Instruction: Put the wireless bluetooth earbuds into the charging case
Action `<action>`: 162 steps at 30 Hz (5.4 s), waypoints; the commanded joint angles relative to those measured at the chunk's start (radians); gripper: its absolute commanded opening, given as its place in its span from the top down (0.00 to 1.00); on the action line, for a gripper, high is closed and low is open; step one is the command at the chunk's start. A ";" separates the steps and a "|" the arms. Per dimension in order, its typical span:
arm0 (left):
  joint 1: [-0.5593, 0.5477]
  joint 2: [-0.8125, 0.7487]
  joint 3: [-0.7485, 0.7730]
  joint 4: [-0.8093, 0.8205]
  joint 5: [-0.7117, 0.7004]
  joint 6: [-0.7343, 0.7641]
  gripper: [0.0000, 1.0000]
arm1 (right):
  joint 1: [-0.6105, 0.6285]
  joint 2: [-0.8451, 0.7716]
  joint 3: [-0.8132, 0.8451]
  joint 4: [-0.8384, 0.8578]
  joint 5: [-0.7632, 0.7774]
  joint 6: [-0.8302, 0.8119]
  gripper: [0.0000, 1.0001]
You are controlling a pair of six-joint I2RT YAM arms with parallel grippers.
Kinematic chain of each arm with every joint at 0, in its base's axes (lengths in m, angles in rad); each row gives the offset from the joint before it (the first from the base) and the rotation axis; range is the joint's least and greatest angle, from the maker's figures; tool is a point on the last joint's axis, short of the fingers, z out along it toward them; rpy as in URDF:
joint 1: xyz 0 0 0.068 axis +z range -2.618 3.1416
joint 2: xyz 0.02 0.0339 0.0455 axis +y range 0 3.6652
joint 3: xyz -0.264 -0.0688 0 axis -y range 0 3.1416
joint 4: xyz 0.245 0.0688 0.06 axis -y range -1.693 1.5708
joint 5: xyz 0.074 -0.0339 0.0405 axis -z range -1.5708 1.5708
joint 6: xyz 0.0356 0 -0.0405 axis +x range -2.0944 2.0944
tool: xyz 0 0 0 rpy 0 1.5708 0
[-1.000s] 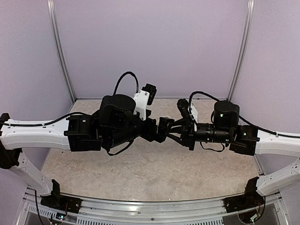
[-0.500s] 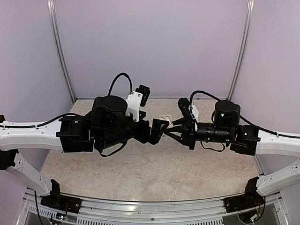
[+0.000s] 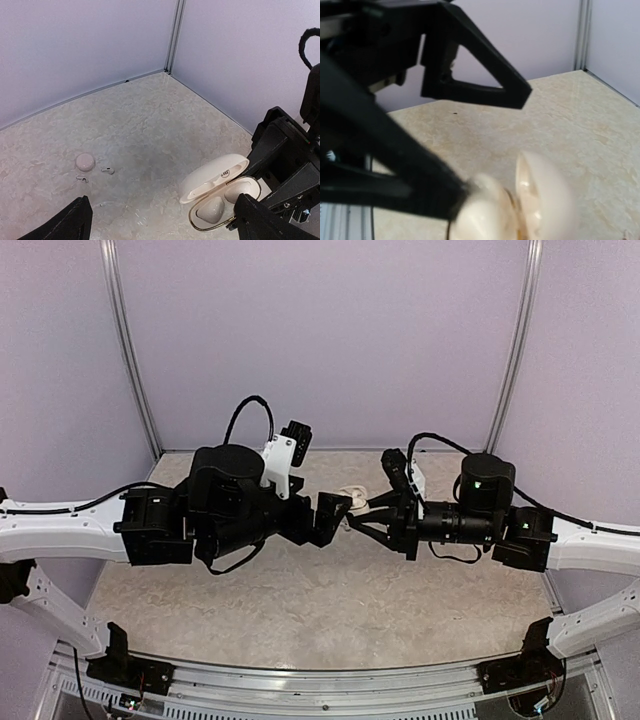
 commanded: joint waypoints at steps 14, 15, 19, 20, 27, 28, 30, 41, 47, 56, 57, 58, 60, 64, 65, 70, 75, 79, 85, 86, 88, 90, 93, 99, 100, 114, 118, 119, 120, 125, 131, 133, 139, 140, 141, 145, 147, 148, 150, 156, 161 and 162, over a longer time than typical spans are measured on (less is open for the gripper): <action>0.004 -0.144 -0.110 0.122 0.055 0.119 0.01 | 0.008 -0.042 -0.013 0.063 -0.068 -0.014 1.00; 0.005 -0.158 -0.114 0.122 0.062 0.138 0.01 | 0.008 -0.045 -0.014 0.065 -0.082 -0.018 1.00; 0.005 -0.207 -0.156 0.184 0.130 0.201 0.01 | 0.008 -0.061 -0.019 0.074 -0.140 -0.024 1.00; 0.004 -0.221 -0.173 0.199 0.151 0.216 0.01 | 0.008 -0.067 -0.023 0.082 -0.161 -0.027 1.00; 0.006 -0.311 -0.286 0.325 0.337 0.285 0.01 | 0.008 -0.099 -0.023 0.108 -0.355 -0.055 1.00; 0.006 -0.320 -0.303 0.340 0.370 0.294 0.01 | 0.007 -0.103 -0.021 0.109 -0.378 -0.058 1.00; 0.006 -0.326 -0.323 0.360 0.447 0.313 0.01 | 0.008 -0.100 -0.012 0.104 -0.413 -0.061 1.00; -0.053 -0.240 -0.304 0.401 0.568 0.403 0.01 | 0.009 -0.056 0.004 0.123 -0.487 -0.042 1.00; -0.078 -0.191 -0.298 0.442 0.577 0.399 0.03 | 0.010 -0.042 0.004 0.126 -0.496 -0.037 1.00; -0.101 -0.189 -0.298 0.467 0.576 0.428 0.05 | 0.010 -0.031 -0.006 0.135 -0.498 -0.034 1.00; -0.104 -0.190 -0.296 0.466 0.576 0.435 0.05 | 0.009 -0.030 -0.007 0.135 -0.498 -0.033 1.00; -0.106 -0.193 -0.296 0.463 0.576 0.439 0.05 | 0.009 -0.029 -0.007 0.135 -0.497 -0.033 1.00; -0.111 -0.195 -0.291 0.456 0.574 0.444 0.05 | 0.009 -0.028 -0.007 0.135 -0.493 -0.033 1.00; -0.119 -0.201 -0.293 0.452 0.561 0.453 0.05 | 0.010 -0.028 -0.008 0.131 -0.467 -0.032 1.00; -0.121 -0.204 -0.295 0.452 0.561 0.456 0.05 | 0.009 -0.028 -0.008 0.129 -0.464 -0.033 1.00; -0.125 -0.218 -0.301 0.453 0.549 0.469 0.05 | 0.009 -0.025 -0.006 0.127 -0.455 -0.026 1.00; -0.125 -0.245 -0.333 0.479 0.449 0.496 0.02 | 0.009 -0.019 -0.004 0.114 -0.406 -0.004 1.00; -0.123 -0.284 -0.369 0.521 0.341 0.508 0.01 | 0.000 -0.003 0.016 0.075 -0.367 0.014 1.00; -0.110 -0.303 -0.379 0.528 0.133 0.478 0.01 | -0.090 0.043 0.045 0.010 -0.334 0.077 1.00; -0.103 -0.304 -0.379 0.527 0.107 0.468 0.01 | -0.115 0.053 0.049 0.003 -0.336 0.092 1.00; -0.089 -0.306 -0.380 0.526 0.070 0.448 0.01 | -0.169 0.074 0.049 -0.001 -0.350 0.129 1.00; -0.079 -0.306 -0.381 0.526 0.035 0.427 0.01 | -0.224 0.093 0.046 -0.002 -0.364 0.154 1.00; -0.067 -0.301 -0.386 0.535 -0.001 0.400 0.01 | -0.321 0.136 0.058 -0.020 -0.382 0.170 1.00; -0.060 -0.279 -0.384 0.548 -0.045 0.393 0.01 | -0.474 0.300 0.132 -0.103 -0.406 0.160 0.98; -0.059 -0.277 -0.386 0.551 -0.052 0.392 0.01 | -0.488 0.330 0.145 -0.118 -0.407 0.157 0.98; -0.014 -0.298 -0.421 0.530 -0.126 0.321 0.01 | -0.618 0.668 0.176 -0.103 -0.408 0.180 0.97; 0.000 -0.297 -0.423 0.512 -0.132 0.289 0.01 | -0.631 0.732 0.169 -0.093 -0.398 0.198 0.94; 0.004 -0.296 -0.422 0.506 -0.132 0.284 0.01 | -0.632 0.743 0.161 -0.080 -0.396 0.207 0.90; 0.010 -0.296 -0.422 0.501 -0.130 0.277 0.01 | -0.633 0.752 0.157 -0.073 -0.393 0.211 0.88; 0.035 -0.292 -0.422 0.483 -0.110 0.250 0.01 | -0.637 0.773 0.152 -0.075 -0.356 0.212 0.84; 0.045 -0.301 -0.425 0.474 -0.109 0.242 0.01 | -0.651 0.783 0.144 -0.104 -0.307 0.194 0.77; 0.046 -0.307 -0.427 0.470 -0.106 0.239 0.01 | -0.655 0.780 0.134 -0.108 -0.298 0.191 0.73; 0.048 -0.322 -0.427 0.454 -0.100 0.236 0.01 | -0.670 0.746 0.107 -0.126 -0.263 0.176 0.56; 0.048 -0.324 -0.427 0.452 -0.099 0.233 0.01 | -0.673 0.734 0.104 -0.131 -0.252 0.174 0.53; 0.048 -0.327 -0.428 0.449 -0.098 0.231 0.01 | -0.673 0.722 0.105 -0.141 -0.238 0.168 0.50; 0.054 -0.336 -0.430 0.441 -0.098 0.230 0.01 | -0.679 0.655 0.117 -0.185 -0.161 0.144 0.33; 0.057 -0.339 -0.430 0.440 -0.098 0.230 0.01 | -0.679 0.608 0.126 -0.207 -0.119 0.124 0.25; 0.059 -0.342 -0.430 0.440 -0.099 0.231 0.01 | -0.680 0.585 0.133 -0.217 -0.096 0.114 0.22; 0.063 -0.346 -0.430 0.441 -0.102 0.230 0.01 | -0.679 0.529 0.148 -0.236 -0.058 0.089 0.15; 0.083 -0.351 -0.426 0.433 -0.105 0.208 0.01 | -0.676 0.377 0.215 -0.255 0.051 -0.019 0.01; 0.107 -0.355 -0.434 0.449 -0.147 0.135 0.01 | -0.675 0.329 0.267 -0.093 -0.088 -0.049 0.01; 0.114 -0.356 -0.440 0.458 -0.153 0.127 0.01 | -0.676 0.337 0.275 -0.065 -0.121 -0.037 0.01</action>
